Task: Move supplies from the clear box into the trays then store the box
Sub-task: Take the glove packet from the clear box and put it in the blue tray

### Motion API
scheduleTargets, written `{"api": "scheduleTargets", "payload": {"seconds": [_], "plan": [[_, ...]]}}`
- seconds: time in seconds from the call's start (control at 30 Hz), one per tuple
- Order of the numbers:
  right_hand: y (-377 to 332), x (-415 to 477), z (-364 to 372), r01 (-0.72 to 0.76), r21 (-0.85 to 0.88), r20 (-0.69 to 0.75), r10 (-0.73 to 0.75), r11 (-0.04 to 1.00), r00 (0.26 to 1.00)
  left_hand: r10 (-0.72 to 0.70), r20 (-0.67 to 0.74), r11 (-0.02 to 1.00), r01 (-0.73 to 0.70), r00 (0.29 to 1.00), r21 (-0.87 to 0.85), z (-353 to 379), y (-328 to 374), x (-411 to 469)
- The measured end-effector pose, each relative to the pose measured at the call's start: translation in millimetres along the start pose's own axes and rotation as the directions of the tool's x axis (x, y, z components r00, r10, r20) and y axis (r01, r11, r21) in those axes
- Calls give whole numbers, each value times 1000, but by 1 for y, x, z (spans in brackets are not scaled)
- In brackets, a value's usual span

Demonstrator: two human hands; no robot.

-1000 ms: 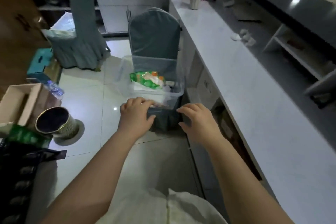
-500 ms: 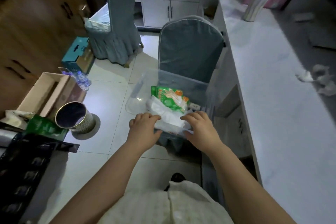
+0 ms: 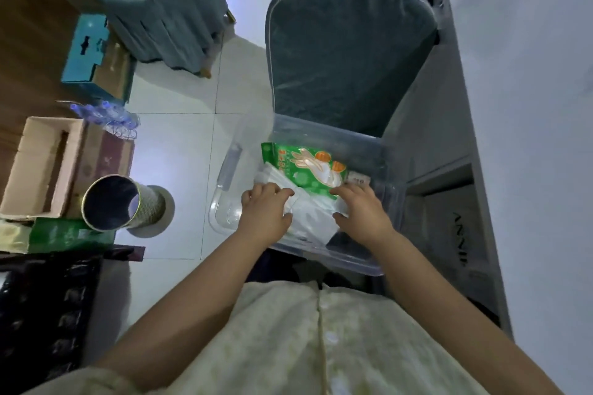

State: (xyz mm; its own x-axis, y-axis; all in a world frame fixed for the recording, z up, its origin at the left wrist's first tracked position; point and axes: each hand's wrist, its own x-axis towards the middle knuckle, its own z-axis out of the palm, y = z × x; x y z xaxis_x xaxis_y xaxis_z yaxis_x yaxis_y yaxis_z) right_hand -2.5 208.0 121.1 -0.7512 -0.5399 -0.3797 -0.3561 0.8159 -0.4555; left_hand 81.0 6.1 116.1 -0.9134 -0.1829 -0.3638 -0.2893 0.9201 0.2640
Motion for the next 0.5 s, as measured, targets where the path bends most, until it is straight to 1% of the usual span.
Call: {"api": "scheduleTargets", "payload": {"seconds": [0.1, 0.17, 0.3, 0.4, 0.5], "plan": [[-1, 31, 12, -123, 22, 35, 122, 992, 992, 98, 108, 994, -102, 989, 28, 10, -19, 42], [1, 52, 20, -214, 27, 71, 212, 976, 975, 147, 172, 989, -150, 974, 2, 15, -30, 72], [10, 90, 36, -379, 90, 141, 365, 921, 920, 173, 262, 984, -178, 949, -5, 25, -44, 134], [22, 119, 50, -419, 155, 140, 400, 895, 906, 172, 275, 983, -182, 946, 12, 38, -50, 172], [37, 150, 67, -407, 267, 52, 409, 874, 911, 171, 261, 982, -185, 950, 30, 57, -53, 199]]}}
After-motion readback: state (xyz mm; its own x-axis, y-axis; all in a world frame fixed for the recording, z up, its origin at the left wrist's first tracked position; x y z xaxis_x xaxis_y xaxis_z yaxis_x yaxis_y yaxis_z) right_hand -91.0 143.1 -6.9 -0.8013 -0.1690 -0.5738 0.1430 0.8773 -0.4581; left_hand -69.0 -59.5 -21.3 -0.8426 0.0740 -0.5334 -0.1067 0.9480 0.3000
